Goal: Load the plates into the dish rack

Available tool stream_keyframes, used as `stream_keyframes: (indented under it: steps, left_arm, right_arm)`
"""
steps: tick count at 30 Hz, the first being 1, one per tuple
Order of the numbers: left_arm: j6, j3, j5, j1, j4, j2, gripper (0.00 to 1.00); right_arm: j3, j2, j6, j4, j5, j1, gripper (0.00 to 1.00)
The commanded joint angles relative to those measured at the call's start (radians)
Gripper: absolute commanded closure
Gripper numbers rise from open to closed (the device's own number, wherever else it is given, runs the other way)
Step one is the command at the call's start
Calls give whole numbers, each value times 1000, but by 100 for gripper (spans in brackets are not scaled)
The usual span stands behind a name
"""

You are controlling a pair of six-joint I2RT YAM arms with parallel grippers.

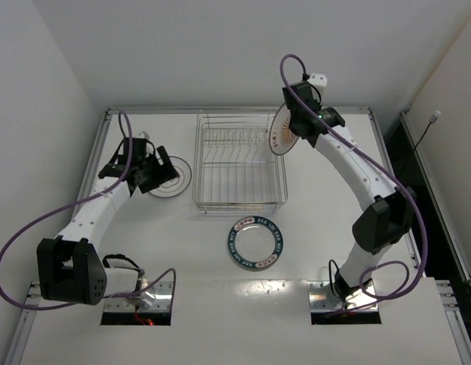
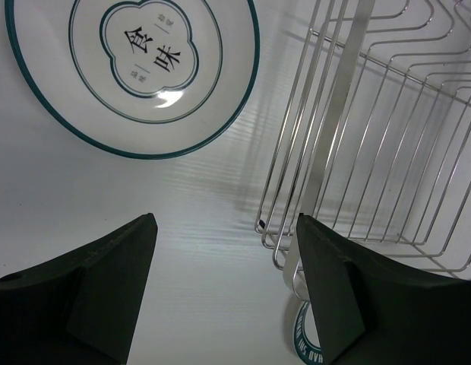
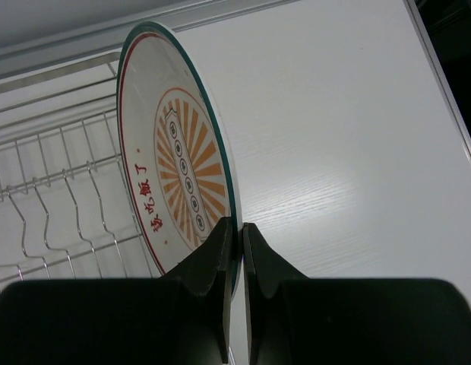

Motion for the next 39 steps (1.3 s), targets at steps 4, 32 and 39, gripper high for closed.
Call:
stream_keyframes:
  steps: [4,32,39]
  left_arm:
    - [12,38,8,12,3,6,29]
    - [12,29,30,57,32,64,29]
    - [-10,9,95,161,73,124,24]
  right_arm:
    - [64,38,-18,48,22,9,100]
    - [227,213,-129,-109,64,210,96]
    - [227,177,-140,-133,15,168,67]
